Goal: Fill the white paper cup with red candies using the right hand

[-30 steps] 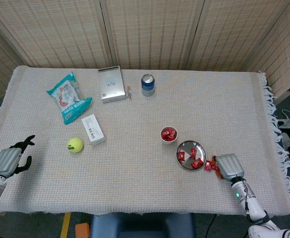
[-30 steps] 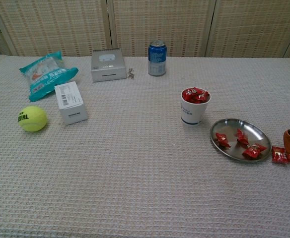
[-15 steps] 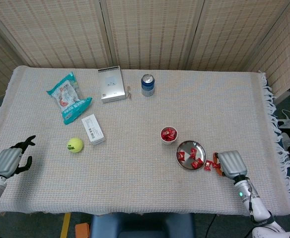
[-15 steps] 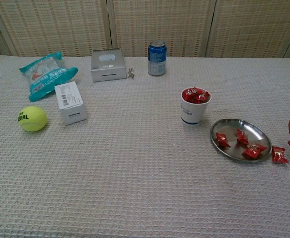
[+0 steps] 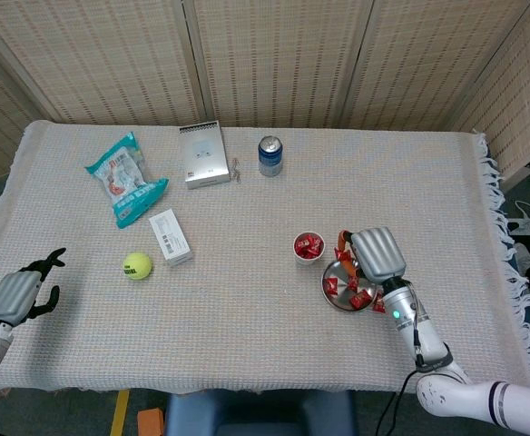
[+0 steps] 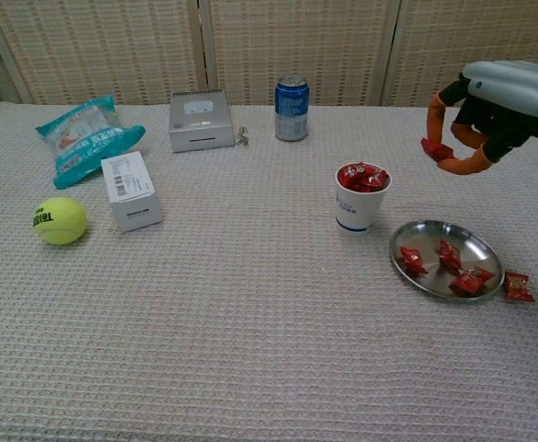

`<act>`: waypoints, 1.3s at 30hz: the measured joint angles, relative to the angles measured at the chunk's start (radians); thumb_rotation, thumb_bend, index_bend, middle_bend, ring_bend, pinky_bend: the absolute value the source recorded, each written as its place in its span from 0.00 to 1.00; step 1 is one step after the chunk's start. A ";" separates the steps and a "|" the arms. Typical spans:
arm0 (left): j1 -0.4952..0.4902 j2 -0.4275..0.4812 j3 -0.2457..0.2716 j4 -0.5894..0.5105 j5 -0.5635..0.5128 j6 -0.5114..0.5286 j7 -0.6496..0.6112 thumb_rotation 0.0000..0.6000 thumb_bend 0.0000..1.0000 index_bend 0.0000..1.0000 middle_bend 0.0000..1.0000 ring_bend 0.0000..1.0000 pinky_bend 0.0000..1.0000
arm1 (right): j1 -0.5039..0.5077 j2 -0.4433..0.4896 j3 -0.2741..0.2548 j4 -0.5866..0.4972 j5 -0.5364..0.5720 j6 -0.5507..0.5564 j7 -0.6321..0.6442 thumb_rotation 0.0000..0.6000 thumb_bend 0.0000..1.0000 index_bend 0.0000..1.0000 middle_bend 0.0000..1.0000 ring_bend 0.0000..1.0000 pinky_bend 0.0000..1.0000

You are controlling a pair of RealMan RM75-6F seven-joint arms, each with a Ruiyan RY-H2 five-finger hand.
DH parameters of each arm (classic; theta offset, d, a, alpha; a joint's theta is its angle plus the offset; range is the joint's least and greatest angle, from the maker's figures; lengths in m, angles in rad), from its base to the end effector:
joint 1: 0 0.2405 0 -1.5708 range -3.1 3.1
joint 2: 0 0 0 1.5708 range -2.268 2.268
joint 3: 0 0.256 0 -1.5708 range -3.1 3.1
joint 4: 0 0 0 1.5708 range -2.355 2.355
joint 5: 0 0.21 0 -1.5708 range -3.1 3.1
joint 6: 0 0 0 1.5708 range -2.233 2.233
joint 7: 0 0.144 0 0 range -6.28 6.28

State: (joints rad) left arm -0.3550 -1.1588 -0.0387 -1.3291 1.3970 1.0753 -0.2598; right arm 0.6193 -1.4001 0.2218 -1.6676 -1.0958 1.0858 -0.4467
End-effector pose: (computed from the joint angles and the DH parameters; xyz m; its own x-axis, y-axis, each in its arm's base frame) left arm -0.3463 0.2723 0.1399 0.3726 0.2595 0.8910 0.9257 -0.0367 -0.3764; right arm -0.1649 -0.3293 0.0433 0.4382 -0.1527 0.8858 -0.8809 -0.2690 0.3895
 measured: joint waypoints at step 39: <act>0.003 0.009 -0.002 0.010 0.003 0.003 -0.040 1.00 0.61 0.00 0.21 0.19 0.33 | 0.205 -0.194 0.043 0.219 0.253 -0.092 -0.130 1.00 0.24 0.25 0.84 0.84 1.00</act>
State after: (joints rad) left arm -0.3521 -1.1501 -0.0411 -1.3190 1.4001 1.0787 -0.2996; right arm 0.8242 -1.5943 0.2651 -1.4489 -0.8425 0.9935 -0.5763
